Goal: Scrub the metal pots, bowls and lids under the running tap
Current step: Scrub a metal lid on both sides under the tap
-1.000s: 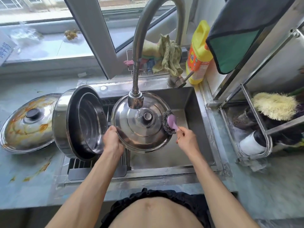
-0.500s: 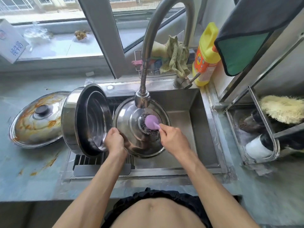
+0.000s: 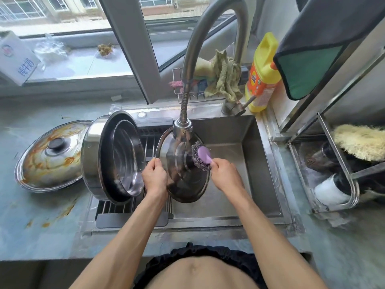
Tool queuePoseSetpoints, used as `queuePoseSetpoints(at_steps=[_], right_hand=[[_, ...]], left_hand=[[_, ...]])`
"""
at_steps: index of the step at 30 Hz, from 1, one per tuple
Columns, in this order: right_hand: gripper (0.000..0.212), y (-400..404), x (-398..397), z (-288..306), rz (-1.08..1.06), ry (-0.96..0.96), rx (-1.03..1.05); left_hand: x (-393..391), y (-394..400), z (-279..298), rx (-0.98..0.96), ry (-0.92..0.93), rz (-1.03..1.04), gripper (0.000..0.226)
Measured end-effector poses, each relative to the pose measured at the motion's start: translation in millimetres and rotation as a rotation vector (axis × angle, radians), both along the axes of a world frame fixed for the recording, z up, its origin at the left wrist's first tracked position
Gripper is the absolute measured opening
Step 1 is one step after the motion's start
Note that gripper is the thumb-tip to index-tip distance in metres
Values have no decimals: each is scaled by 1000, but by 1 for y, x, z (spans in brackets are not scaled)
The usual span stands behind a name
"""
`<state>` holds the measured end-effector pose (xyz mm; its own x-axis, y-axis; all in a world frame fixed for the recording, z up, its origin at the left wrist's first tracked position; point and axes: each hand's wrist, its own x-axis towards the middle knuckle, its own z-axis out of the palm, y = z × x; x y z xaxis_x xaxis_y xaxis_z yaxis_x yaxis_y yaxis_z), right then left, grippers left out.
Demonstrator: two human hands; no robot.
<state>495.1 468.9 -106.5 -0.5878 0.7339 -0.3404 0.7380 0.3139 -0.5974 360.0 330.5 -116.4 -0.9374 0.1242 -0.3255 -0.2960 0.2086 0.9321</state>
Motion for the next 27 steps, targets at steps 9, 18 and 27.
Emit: queuePoseSetpoints(at_steps=[9, 18, 27], right_hand=[[36, 34, 33, 17, -503, 208, -394], [65, 59, 48, 42, -820, 351, -634], [29, 58, 55, 48, -950, 360, -426]], left_hand=[[9, 25, 5, 41, -205, -422, 25], [50, 32, 16, -34, 458, -867, 30], [70, 28, -12, -7, 787, -960, 28]])
